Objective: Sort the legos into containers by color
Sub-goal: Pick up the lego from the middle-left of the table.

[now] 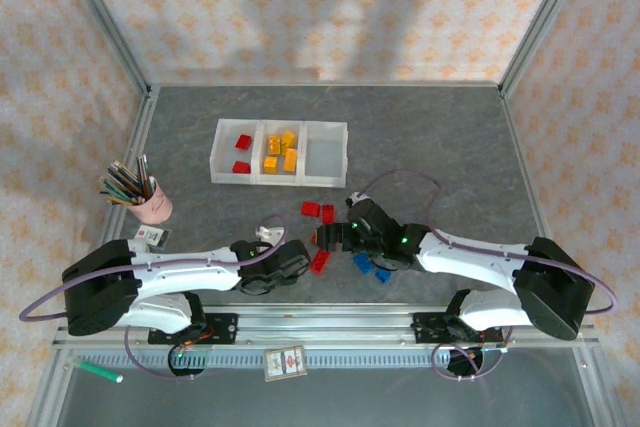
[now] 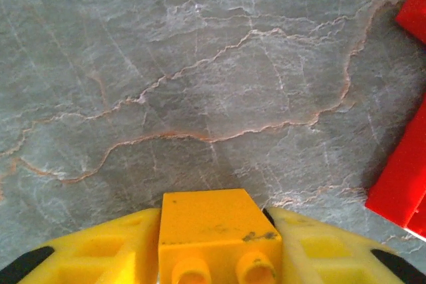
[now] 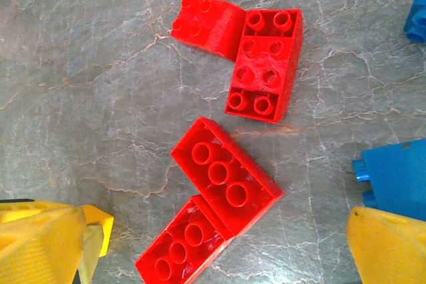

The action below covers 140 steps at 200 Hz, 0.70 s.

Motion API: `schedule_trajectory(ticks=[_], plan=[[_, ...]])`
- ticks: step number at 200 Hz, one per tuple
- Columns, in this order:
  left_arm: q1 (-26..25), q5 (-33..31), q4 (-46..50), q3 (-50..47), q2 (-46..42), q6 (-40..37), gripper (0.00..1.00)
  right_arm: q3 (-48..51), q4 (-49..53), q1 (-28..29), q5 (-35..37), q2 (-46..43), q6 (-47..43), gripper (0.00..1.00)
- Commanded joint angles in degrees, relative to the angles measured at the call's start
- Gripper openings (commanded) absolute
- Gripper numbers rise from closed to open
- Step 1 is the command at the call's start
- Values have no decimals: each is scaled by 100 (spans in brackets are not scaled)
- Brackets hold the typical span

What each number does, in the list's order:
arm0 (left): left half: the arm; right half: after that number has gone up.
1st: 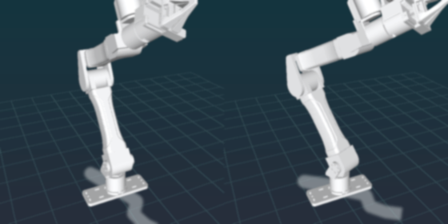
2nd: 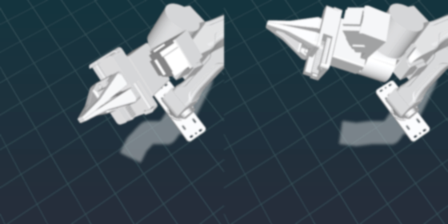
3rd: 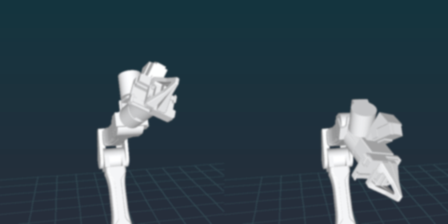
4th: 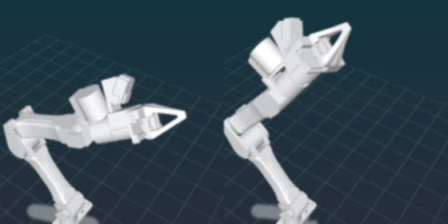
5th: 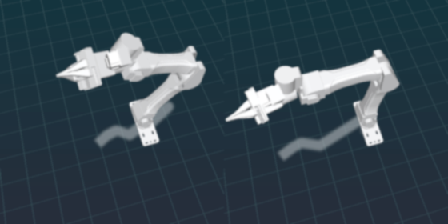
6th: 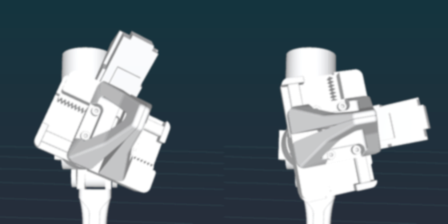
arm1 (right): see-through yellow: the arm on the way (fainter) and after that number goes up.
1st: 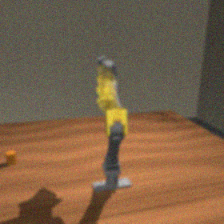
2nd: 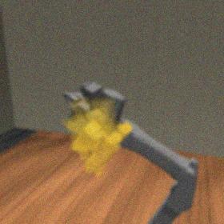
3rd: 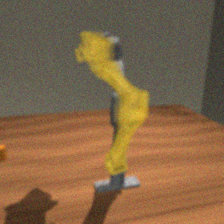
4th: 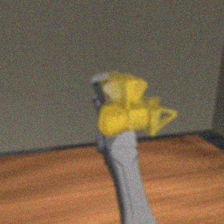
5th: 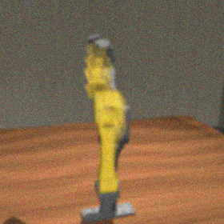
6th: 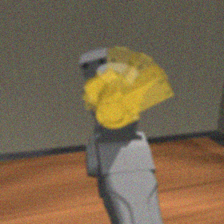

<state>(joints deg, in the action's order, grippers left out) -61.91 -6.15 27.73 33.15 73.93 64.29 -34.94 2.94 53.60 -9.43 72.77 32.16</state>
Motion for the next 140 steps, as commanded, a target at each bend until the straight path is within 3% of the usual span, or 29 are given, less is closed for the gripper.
schedule_trajectory(ticks=[1,34,78,109,140], plan=[[-41,-162,15,-57,-4,32,37,56,-158,22,200,-97,53,100],[-41,-400,340,81,-212,13,25,-56,-162,25,221,-44,28,100],[31,-1127,1104,665,-782,-97,24,-381,-128,15,208,-22,64,100],[561,-1476,1521,1364,-993,-655,24,-594,-135,-75,185,-43,95,100],[1292,-1867,1270,2105,-822,-1623,24,-667,-247,-333,150,-147,185,100]])
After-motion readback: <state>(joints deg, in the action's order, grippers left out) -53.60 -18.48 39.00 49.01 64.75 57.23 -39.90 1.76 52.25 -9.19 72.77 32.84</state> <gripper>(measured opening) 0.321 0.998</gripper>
